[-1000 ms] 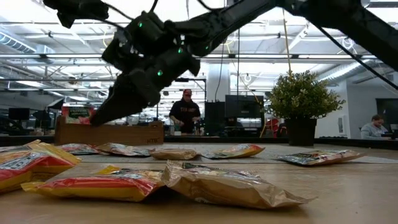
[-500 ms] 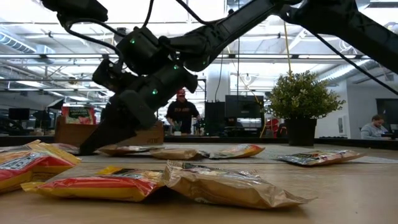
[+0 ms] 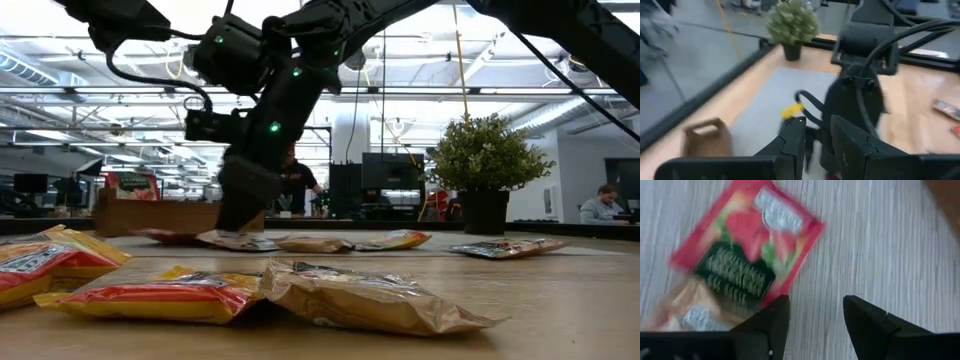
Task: Pick & Place Tea
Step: Put the red tea bag into the left section of the wooden organizer
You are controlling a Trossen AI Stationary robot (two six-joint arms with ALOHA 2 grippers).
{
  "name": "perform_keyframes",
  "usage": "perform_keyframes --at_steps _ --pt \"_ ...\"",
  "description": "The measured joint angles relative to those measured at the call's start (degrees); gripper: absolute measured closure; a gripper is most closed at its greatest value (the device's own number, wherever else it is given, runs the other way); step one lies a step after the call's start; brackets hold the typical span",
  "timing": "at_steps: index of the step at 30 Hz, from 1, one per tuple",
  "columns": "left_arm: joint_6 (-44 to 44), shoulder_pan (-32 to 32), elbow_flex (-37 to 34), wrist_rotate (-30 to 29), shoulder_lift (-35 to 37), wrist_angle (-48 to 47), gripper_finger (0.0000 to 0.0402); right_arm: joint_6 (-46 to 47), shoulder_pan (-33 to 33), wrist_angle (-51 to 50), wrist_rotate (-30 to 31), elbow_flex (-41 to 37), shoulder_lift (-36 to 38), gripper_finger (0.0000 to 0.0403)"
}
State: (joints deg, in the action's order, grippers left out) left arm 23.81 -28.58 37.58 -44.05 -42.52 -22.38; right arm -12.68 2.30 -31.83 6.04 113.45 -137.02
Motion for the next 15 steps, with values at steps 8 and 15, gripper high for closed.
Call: perform_keyframes --at_steps 8,15 --pt "-2.3 0.0 0.0 13.2 -2.2 -0.9 0.0304 0.2 2.3 0.3 -15.2 -1.4 8.9 0.0249" --pt "-3.0 2.8 0.0 15.7 -15.4 -1.6 0.0304 1.7 3.3 4.8 -21.4 -16.8 25.3 0.0259"
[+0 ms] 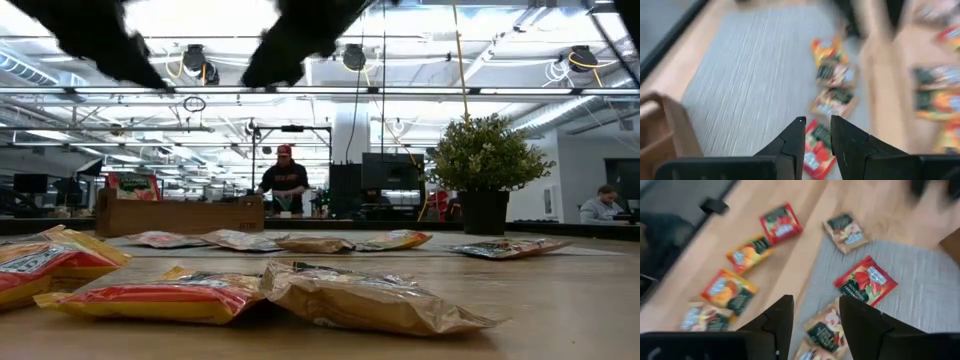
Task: Pick & Place Tea
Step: Put the red tea bag into the left section of the wooden organizer
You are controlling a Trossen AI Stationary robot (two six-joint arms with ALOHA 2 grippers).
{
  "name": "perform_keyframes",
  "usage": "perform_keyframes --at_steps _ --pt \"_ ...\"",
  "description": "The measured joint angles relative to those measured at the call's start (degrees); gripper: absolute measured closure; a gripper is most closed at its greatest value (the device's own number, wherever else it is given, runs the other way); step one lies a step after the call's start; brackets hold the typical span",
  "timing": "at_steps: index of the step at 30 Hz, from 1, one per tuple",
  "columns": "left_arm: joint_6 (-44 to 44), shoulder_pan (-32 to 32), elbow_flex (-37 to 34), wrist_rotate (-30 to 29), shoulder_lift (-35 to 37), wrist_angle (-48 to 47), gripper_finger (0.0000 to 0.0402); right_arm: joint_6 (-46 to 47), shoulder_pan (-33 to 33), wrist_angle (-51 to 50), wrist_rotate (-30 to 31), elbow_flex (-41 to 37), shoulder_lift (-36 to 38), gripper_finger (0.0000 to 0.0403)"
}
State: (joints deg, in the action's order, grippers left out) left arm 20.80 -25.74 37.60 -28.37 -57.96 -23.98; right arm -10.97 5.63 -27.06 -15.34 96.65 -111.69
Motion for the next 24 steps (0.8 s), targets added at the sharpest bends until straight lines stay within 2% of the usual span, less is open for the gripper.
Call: perform_keyframes --at_steps 3,7,13,18,24 --pt "1.3 2.6 0.3 2.4 -7.5 -0.5 0.0297 2.9 0.1 9.8 0.3 -12.9 9.0 0.0259" --pt "2.2 5.9 2.5 9.2 -16.1 -2.8 0.0273 7.5 0.1 27.5 0.4 -29.6 20.1 0.0260" --pt "5.6 9.5 4.7 12.2 -22.5 -5.6 0.0241 10.3 0.6 48.8 3.9 -49.4 32.5 0.0260" --pt "12.1 12.8 4.7 20.9 -25.1 -5.8 0.0232 10.3 1.2 61.4 7.9 -60.6 37.7 0.0259" --pt "19.3 15.8 4.7 23.7 -26.9 -5.4 0.0231 10.3 1.2 67.0 8.1 -66.1 39.2 0.0261"
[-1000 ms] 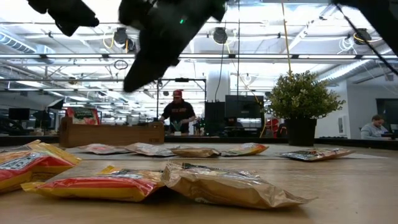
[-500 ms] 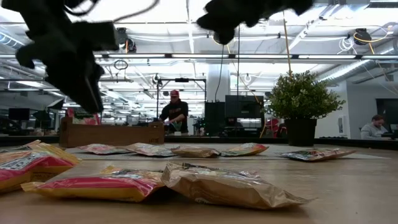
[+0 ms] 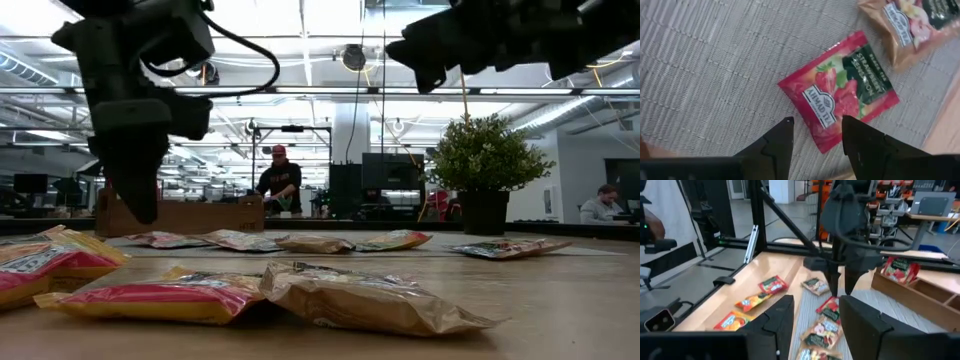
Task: Pick & Place Tea
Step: Put the red tea bag into the left section of the wooden organizer
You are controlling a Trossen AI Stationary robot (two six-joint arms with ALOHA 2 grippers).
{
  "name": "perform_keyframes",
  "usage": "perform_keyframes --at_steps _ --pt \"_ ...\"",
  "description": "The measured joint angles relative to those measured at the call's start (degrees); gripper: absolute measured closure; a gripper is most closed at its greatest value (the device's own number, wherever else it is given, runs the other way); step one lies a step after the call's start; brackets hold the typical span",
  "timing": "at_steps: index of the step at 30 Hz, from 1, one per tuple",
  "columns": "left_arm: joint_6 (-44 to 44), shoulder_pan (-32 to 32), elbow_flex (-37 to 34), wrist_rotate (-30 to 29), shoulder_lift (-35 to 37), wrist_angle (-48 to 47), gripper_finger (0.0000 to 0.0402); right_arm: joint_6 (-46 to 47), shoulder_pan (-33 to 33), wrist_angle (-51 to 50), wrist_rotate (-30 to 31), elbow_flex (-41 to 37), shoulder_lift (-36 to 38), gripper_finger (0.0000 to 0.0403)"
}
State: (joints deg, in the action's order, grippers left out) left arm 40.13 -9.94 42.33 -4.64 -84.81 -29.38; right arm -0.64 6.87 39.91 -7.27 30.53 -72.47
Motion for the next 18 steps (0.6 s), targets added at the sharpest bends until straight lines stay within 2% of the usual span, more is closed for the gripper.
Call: perform_keyframes --at_steps 9,18 --pt "0.8 2.4 0.0 3.3 -2.0 4.5 0.0231 0.0 0.0 -1.2 -1.0 -0.5 -0.1 0.0262" --pt "1.2 3.6 0.4 7.0 -7.7 6.4 0.0231 0.4 0.0 -1.7 -1.8 -0.5 -0.1 0.0265"
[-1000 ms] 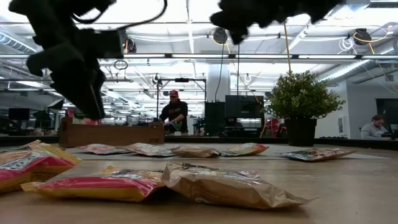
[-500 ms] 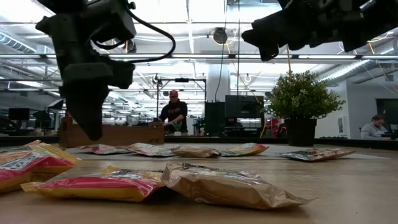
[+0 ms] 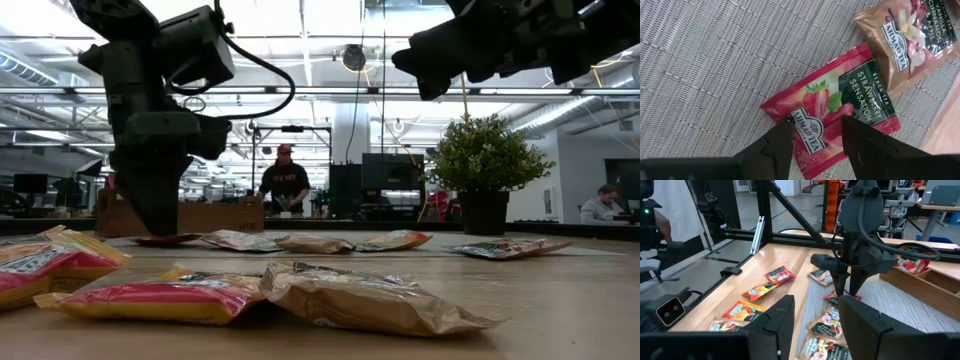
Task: Pick & Place Tea
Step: Put the red tea bag into the left section of the wooden organizer
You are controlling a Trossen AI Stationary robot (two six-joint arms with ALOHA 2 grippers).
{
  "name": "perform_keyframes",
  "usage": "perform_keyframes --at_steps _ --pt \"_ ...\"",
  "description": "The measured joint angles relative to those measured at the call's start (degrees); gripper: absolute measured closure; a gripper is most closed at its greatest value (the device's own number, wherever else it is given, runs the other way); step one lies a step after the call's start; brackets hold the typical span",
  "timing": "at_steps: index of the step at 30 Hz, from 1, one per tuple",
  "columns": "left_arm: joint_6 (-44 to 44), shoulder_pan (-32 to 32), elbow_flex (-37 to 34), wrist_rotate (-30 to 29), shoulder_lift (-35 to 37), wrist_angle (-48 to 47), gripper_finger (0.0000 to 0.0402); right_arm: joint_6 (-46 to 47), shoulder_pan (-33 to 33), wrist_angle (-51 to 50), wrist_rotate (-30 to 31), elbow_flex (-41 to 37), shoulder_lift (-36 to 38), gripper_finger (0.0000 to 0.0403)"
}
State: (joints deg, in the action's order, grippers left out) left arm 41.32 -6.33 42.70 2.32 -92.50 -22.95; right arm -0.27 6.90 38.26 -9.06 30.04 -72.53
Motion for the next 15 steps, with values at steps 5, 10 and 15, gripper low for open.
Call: perform_keyframes --at_steps 5,10,15 --pt "1.3 -0.1 -0.1 -1.0 -0.4 -0.2 0.0235 -0.2 0.0 0.0 0.0 0.0 0.0 0.0266" --pt "1.6 -0.3 -0.1 -3.5 -0.5 -1.8 0.0293 -0.4 0.0 -0.3 0.0 0.0 0.0 0.0268" --pt "1.7 -0.3 -0.1 -4.4 -0.6 -2.1 0.0386 -0.4 0.0 -0.4 0.0 0.0 0.0 0.0269"
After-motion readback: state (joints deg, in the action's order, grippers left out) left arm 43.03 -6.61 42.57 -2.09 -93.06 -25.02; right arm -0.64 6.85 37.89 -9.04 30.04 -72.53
